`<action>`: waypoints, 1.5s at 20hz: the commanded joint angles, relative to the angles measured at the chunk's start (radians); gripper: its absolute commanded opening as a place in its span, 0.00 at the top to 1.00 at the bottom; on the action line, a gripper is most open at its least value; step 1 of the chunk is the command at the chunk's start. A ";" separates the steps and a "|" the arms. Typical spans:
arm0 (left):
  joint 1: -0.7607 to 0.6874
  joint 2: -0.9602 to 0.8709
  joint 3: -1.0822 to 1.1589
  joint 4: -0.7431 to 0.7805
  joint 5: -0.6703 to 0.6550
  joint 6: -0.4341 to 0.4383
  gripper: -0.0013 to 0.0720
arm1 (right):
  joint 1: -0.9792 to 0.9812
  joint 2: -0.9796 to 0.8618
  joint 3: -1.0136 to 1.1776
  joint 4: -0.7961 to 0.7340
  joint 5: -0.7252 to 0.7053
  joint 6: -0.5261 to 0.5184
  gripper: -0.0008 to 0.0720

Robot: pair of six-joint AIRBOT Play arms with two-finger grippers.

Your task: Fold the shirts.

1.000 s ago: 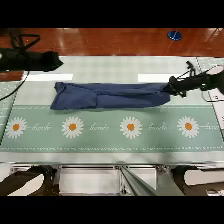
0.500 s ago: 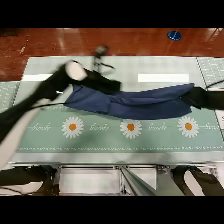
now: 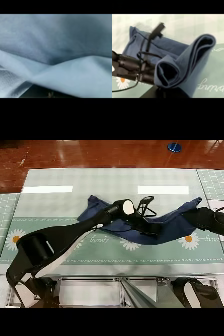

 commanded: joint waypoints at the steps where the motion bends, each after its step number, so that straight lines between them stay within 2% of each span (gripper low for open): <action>1: 0.025 -0.023 0.056 -0.040 -0.058 0.007 0.96 | 0.000 0.008 -0.002 -0.008 0.005 0.001 0.96; 6: 0.299 0.098 0.052 0.069 -0.242 0.006 0.96 | 0.000 -0.025 -0.001 0.027 -0.008 -0.004 0.96; 10: 0.595 0.348 -0.031 0.249 -0.301 0.006 0.96 | 0.011 -0.135 0.000 0.211 -0.038 -0.087 0.96; 15: 0.923 0.809 -0.262 0.366 -0.248 0.071 0.96 | 0.336 -0.388 0.100 0.228 -0.294 -0.078 0.96; 17: 1.010 0.993 -0.373 0.372 -0.243 0.044 0.96 | 0.478 -0.553 0.207 0.229 -0.393 -0.061 0.96; 21: 1.043 1.279 -0.598 0.372 -0.187 0.056 0.96 | 0.660 -0.902 0.462 0.247 -0.457 -0.034 0.96; 25: 1.043 1.364 -0.760 0.371 -0.188 0.071 0.96 | 0.750 -1.142 0.596 0.314 -0.505 -0.005 0.96; 26: 1.043 1.360 -0.789 0.362 -0.184 0.071 0.96 | 0.769 -1.183 0.618 0.328 -0.507 -0.005 0.89; 27: 1.043 1.357 -0.814 0.350 -0.171 0.071 0.96 | 0.789 -1.218 0.632 0.341 -0.505 -0.005 0.58; 28: 1.043 1.353 -0.836 0.336 -0.154 0.071 0.96 | 0.801 -1.239 0.639 0.351 -0.499 -0.019 0.41; 30: 1.043 1.346 -0.855 0.318 -0.135 0.072 0.96 | 0.785 -1.230 0.639 0.348 -0.454 -0.031 0.41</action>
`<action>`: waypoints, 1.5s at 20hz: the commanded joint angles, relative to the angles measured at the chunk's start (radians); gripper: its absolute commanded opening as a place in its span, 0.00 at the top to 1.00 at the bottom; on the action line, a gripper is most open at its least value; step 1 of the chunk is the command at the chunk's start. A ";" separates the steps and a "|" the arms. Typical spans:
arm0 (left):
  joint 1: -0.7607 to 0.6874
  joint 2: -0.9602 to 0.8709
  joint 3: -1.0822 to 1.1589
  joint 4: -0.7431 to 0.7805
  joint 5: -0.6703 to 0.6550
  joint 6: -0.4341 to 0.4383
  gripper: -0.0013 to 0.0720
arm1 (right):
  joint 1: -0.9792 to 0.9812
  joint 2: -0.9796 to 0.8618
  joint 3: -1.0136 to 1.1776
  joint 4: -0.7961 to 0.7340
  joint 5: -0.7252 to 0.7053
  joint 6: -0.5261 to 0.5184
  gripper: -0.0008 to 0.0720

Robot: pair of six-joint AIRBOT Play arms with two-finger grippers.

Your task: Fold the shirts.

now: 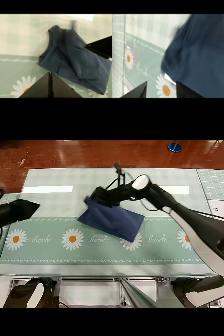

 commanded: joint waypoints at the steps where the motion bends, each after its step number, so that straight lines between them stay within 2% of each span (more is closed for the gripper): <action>1: 0.003 0.004 -0.056 -0.029 0.032 0.003 0.96 | -0.013 -0.033 0.033 0.023 0.076 -0.011 0.41; 4: 0.003 0.001 -0.056 -0.028 0.032 0.003 0.96 | -0.148 0.106 0.033 -0.085 0.298 -0.006 0.41; 6: 0.003 0.001 -0.056 -0.028 0.031 0.003 0.96 | -0.232 0.264 0.031 -0.367 0.445 0.067 0.41; 8: 0.003 0.001 -0.056 -0.028 0.032 0.003 0.96 | -0.264 0.447 -0.038 -0.772 0.526 0.201 0.41; 10: 0.003 0.000 -0.056 -0.028 0.032 0.003 0.96 | -0.267 0.644 -0.237 -1.098 0.475 0.415 0.41; 11: 0.003 -0.001 -0.057 -0.028 0.032 0.003 0.96 | -0.267 0.730 -0.362 -1.181 0.414 0.539 0.41; 13: 0.003 -0.001 -0.057 -0.028 0.032 0.010 0.96 | -0.267 0.858 -0.627 -1.182 0.224 0.719 0.41; 15: 0.003 -0.002 -0.060 -0.028 0.032 0.010 0.96 | -0.267 0.875 -0.824 -1.047 0.043 0.801 0.42; 16: 0.003 -0.002 -0.062 -0.029 0.031 0.010 0.96 | -0.270 0.850 -0.890 -0.922 -0.050 0.774 0.42; 17: 0.003 -0.005 -0.064 -0.028 0.031 0.010 0.96 | -0.283 0.808 -0.924 -0.768 -0.107 0.681 0.42; 20: 0.003 -0.013 -0.065 -0.029 0.027 0.010 0.96 | -0.374 0.653 -0.933 -0.223 -0.120 0.164 0.42; 22: 0.003 -0.014 -0.065 -0.029 0.026 0.010 0.96 | -0.431 0.579 -0.933 0.005 -0.076 -0.045 0.42; 24: 0.003 -0.017 -0.065 -0.029 0.028 0.010 0.96 | -0.439 0.505 -0.931 0.096 -0.026 -0.134 0.42; 30: 0.003 -0.034 -0.066 -0.047 0.027 0.010 0.96 | -0.361 0.285 -0.766 0.171 -0.036 -0.211 0.42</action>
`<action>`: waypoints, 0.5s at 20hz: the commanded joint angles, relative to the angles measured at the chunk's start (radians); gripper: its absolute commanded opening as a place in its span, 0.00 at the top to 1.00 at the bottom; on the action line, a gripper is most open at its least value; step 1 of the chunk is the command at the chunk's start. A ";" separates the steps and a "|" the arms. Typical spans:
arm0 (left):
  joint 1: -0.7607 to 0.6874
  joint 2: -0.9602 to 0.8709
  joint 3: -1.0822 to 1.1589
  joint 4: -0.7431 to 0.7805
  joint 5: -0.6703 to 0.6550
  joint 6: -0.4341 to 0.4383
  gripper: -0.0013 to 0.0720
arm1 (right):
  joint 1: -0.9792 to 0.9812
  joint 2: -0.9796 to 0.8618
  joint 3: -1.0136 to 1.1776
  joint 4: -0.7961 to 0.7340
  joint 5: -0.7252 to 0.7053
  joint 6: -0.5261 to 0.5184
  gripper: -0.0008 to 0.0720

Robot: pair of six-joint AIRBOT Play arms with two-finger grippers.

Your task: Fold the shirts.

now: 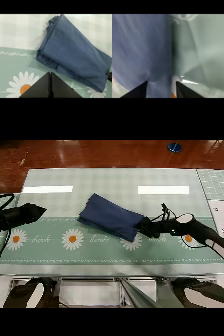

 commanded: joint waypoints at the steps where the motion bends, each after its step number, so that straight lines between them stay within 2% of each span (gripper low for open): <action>1: 0.001 -0.005 0.000 -0.008 0.000 -0.001 0.96 | 0.034 -0.132 0.119 0.089 0.016 -0.080 0.43; 2: 0.001 -0.005 0.000 -0.008 0.001 0.000 0.96 | 0.053 -0.171 0.167 0.087 0.039 -0.086 0.47; 3: 0.001 -0.006 0.000 -0.008 0.002 0.000 0.96 | 0.074 -0.209 0.216 0.086 0.064 -0.103 0.60; 4: 0.001 -0.006 0.000 -0.008 0.003 0.000 0.96 | 0.095 -0.237 0.259 0.085 0.095 -0.135 0.86; 5: 0.001 -0.006 0.000 -0.008 0.003 0.000 0.96 | 0.115 -0.253 0.303 0.084 0.121 -0.169 0.96; 7: 0.001 -0.006 0.000 -0.008 0.003 0.000 0.96 | 0.148 -0.254 0.422 0.022 0.153 -0.157 0.96; 10: 0.001 -0.007 -0.001 -0.007 0.005 0.000 0.96 | 0.187 -0.253 0.682 -0.199 0.203 -0.002 0.96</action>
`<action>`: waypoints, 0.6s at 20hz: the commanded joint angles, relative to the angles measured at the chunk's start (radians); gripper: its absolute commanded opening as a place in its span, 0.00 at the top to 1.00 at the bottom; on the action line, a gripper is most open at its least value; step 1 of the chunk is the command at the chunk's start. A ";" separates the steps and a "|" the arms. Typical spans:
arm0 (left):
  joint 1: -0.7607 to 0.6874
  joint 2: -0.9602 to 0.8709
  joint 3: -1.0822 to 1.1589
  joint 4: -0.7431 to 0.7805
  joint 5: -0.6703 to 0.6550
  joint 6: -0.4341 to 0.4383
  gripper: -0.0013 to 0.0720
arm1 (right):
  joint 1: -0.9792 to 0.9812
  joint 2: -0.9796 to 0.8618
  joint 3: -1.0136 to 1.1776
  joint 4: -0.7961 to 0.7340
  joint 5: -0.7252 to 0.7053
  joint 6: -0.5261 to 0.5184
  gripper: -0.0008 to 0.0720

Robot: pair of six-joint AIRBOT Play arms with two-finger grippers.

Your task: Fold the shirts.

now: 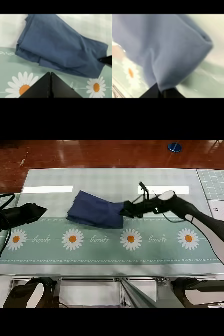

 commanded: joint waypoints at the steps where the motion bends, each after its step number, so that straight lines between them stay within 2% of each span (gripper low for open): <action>1: 0.001 -0.005 -0.001 0.000 0.002 0.001 0.96 | 0.048 -0.015 0.303 -0.253 0.087 0.151 0.96; 3: 0.001 -0.015 -0.001 0.000 0.002 0.001 0.96 | 0.046 -0.015 0.491 -0.407 0.158 0.251 0.96; 7: 0.001 -0.022 -0.001 0.000 0.002 0.001 0.96 | -0.026 -0.015 0.831 -0.621 0.376 0.350 0.96; 9: 0.001 -0.022 -0.001 0.000 0.002 0.001 0.96 | -0.105 -0.009 0.934 -0.636 0.457 0.384 0.96; 12: 0.001 -0.022 -0.001 0.000 0.002 0.012 0.96 | -0.263 0.048 0.952 -0.595 0.503 0.422 0.96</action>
